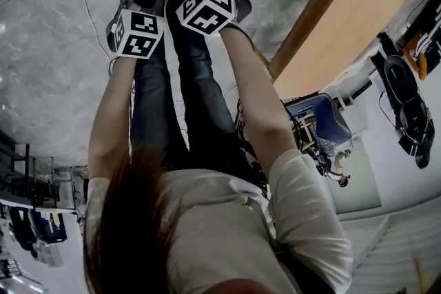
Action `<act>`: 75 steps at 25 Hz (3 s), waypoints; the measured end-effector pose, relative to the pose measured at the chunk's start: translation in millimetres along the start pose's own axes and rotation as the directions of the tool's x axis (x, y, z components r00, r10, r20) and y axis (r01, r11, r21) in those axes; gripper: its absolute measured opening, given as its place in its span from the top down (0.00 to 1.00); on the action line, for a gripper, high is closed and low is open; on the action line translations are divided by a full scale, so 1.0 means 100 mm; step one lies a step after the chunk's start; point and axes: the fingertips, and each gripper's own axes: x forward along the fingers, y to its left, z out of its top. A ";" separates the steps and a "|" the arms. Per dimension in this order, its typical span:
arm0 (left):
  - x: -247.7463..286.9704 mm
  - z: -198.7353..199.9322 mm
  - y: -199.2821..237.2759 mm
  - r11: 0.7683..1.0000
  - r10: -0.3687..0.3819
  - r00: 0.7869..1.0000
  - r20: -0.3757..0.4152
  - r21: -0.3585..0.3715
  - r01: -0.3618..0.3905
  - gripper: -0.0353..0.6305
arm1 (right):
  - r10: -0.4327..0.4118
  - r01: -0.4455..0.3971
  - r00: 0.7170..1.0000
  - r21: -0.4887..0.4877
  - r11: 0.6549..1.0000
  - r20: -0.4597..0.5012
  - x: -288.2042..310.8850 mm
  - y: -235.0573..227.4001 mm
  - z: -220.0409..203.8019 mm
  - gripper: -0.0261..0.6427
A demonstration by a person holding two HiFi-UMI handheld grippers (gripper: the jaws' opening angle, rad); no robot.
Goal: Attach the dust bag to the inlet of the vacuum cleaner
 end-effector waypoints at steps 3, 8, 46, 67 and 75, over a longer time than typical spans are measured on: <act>0.01 0.01 0.02 0.998 -0.019 0.999 -0.048 0.062 0.022 0.82 | -0.016 0.013 0.999 0.074 0.997 0.040 0.02 0.01 -0.01 0.82; 0.05 0.06 0.05 0.986 -0.069 0.993 -0.094 0.143 0.082 0.82 | -0.081 0.062 0.993 0.209 0.976 0.083 0.05 0.00 -0.04 0.81; 0.01 -0.08 -0.01 0.962 -0.254 0.958 -0.132 -0.140 0.236 0.62 | -0.013 0.007 1.000 0.273 0.962 0.017 0.04 -0.01 -0.10 0.60; -0.27 -0.07 0.02 0.966 -0.156 0.983 -0.093 -0.222 0.132 0.60 | -0.054 0.018 0.996 0.412 0.911 0.075 -0.25 0.08 -0.11 0.56; -0.37 -0.07 0.03 0.961 -0.106 0.989 -0.102 -0.266 0.076 0.60 | -0.077 0.027 0.993 0.481 0.876 0.084 -0.37 0.11 -0.17 0.64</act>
